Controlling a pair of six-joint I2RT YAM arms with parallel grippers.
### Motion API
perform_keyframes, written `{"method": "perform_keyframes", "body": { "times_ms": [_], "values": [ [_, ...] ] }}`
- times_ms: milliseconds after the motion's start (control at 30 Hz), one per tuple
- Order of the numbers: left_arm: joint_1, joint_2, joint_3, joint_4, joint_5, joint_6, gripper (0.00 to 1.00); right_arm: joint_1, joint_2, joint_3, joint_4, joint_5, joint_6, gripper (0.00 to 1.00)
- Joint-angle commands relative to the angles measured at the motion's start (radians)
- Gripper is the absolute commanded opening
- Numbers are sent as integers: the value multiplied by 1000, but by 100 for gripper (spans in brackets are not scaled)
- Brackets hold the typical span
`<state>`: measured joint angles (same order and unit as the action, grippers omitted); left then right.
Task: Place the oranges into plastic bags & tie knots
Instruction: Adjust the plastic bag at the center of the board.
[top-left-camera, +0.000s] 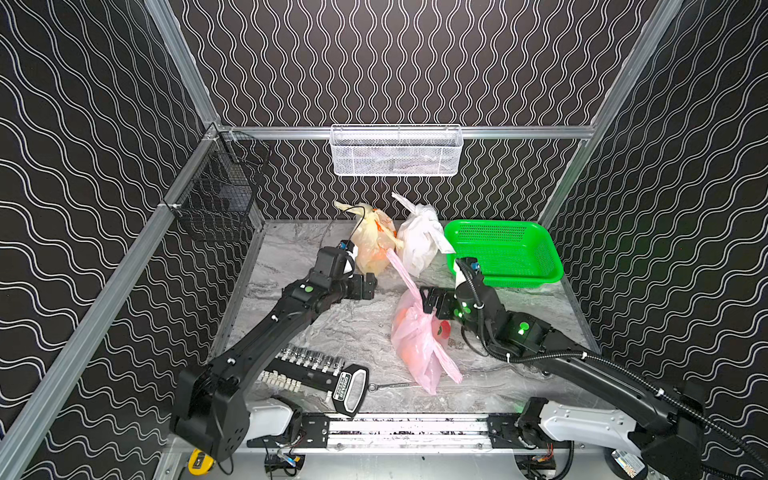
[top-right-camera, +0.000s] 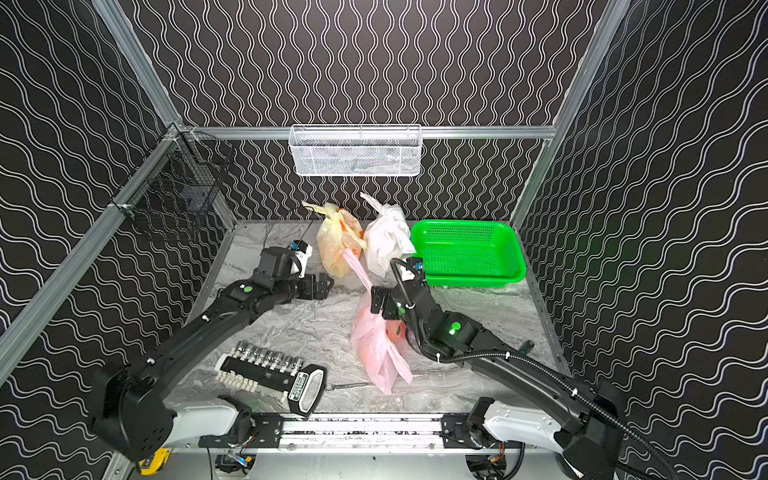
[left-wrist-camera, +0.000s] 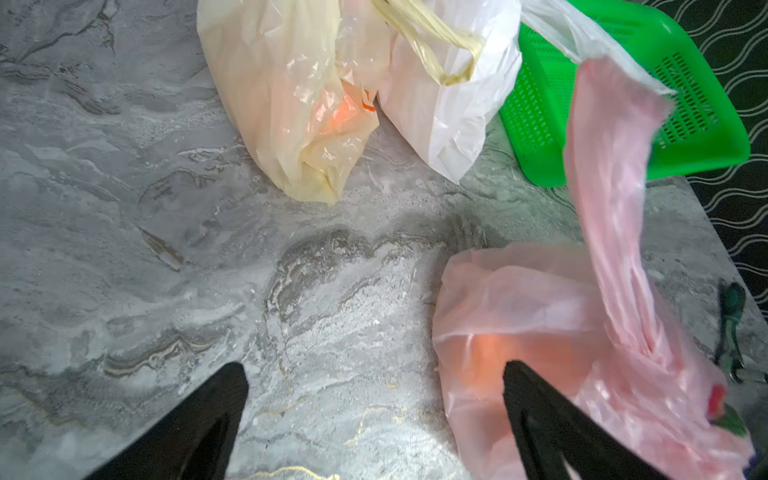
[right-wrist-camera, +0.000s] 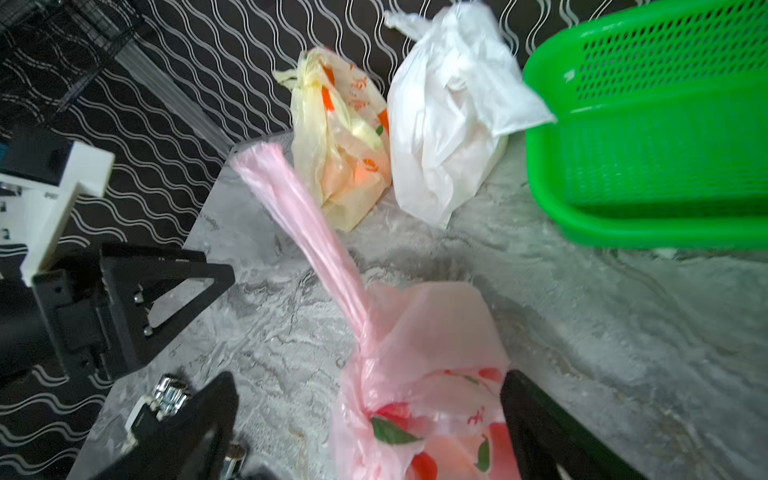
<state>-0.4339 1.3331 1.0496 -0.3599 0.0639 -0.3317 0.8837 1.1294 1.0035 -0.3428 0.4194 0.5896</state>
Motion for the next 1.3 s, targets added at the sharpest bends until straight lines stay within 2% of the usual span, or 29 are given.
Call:
{"method": "perform_keyframes", "body": {
  "times_ms": [0, 67, 167, 367, 433, 600, 733, 900, 1100, 1267],
  "values": [
    [12, 33, 48, 27, -12, 21, 99, -6, 38, 73, -110, -79, -59, 100],
    [28, 33, 45, 50, 4, 0, 98, 0, 70, 84, -141, -147, 5, 99],
    [43, -10, -5, 114, 68, -12, 98, 12, 111, 34, -87, -207, 122, 97],
    [43, -211, -171, 179, 120, -6, 99, 13, 235, 29, -104, -175, 230, 93],
    [41, -269, -217, 179, 150, -11, 99, 11, 279, 47, -122, -182, 233, 86],
    [19, -359, -299, 176, 169, -36, 99, 11, 279, 33, -138, -134, 246, 58],
    [4, -341, -313, 180, 175, -46, 99, 11, 219, 13, -174, -70, 248, 30],
    [-66, -258, -261, 210, 166, -37, 99, 11, 87, 1, -222, -11, 189, 11],
    [-176, -151, -193, 265, 156, -36, 99, -38, -46, -65, -230, -58, -15, 8],
    [-275, -87, -166, 298, 120, -49, 99, -158, -124, -100, -289, -108, -52, 8]
  ]
}}
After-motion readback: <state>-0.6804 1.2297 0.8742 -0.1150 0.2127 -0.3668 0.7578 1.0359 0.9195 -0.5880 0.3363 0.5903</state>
